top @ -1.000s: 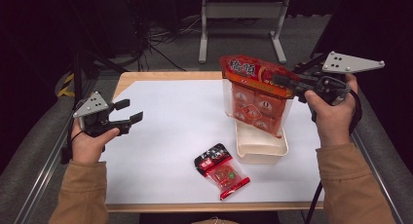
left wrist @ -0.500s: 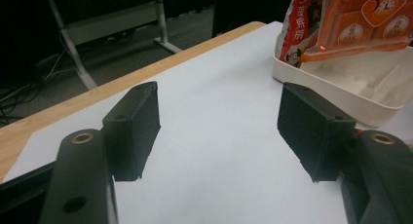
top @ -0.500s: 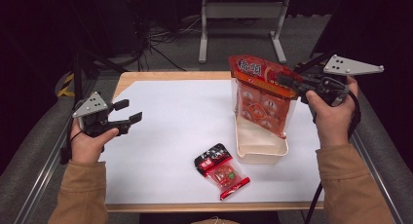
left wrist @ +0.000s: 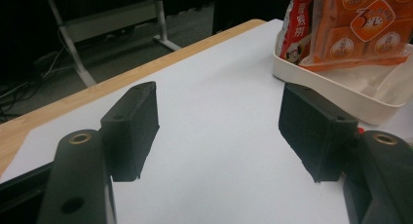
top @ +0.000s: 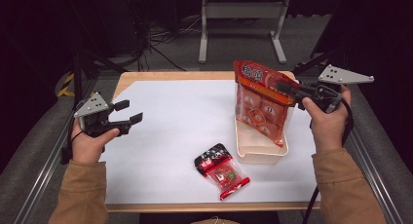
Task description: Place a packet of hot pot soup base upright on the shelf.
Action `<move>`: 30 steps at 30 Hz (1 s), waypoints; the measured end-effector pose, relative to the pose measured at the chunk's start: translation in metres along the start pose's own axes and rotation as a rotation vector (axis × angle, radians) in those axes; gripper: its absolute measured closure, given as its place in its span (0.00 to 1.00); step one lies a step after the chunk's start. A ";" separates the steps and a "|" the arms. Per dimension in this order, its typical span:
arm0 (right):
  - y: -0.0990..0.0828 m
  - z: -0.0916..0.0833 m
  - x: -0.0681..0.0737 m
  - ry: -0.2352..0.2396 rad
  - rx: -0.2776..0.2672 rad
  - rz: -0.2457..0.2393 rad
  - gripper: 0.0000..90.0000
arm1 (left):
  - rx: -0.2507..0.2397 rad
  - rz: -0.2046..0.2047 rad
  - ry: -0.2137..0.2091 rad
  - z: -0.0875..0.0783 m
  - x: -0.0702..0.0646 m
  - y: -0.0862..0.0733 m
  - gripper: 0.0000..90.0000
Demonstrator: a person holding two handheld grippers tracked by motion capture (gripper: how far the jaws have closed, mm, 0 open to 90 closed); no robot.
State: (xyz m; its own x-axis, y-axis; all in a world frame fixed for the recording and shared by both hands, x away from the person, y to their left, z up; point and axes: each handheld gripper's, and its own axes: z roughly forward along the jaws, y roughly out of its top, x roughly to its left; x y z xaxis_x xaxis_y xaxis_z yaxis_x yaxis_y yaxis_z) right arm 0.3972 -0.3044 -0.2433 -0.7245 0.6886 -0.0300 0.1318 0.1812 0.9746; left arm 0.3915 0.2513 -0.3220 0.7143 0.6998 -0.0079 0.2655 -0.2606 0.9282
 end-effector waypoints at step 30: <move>-0.042 -0.005 0.000 0.007 -0.014 0.062 0.99 | 0.033 0.017 -0.022 0.008 -0.005 -0.001 0.34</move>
State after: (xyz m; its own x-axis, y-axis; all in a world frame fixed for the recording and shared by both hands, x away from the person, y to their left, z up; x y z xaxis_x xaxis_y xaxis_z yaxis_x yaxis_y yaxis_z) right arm 0.3886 -0.3157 -0.2833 -0.7201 0.6931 0.0323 0.1673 0.1283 0.9775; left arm 0.3931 0.2423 -0.3258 0.7329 0.6804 -0.0011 0.2746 -0.2944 0.9154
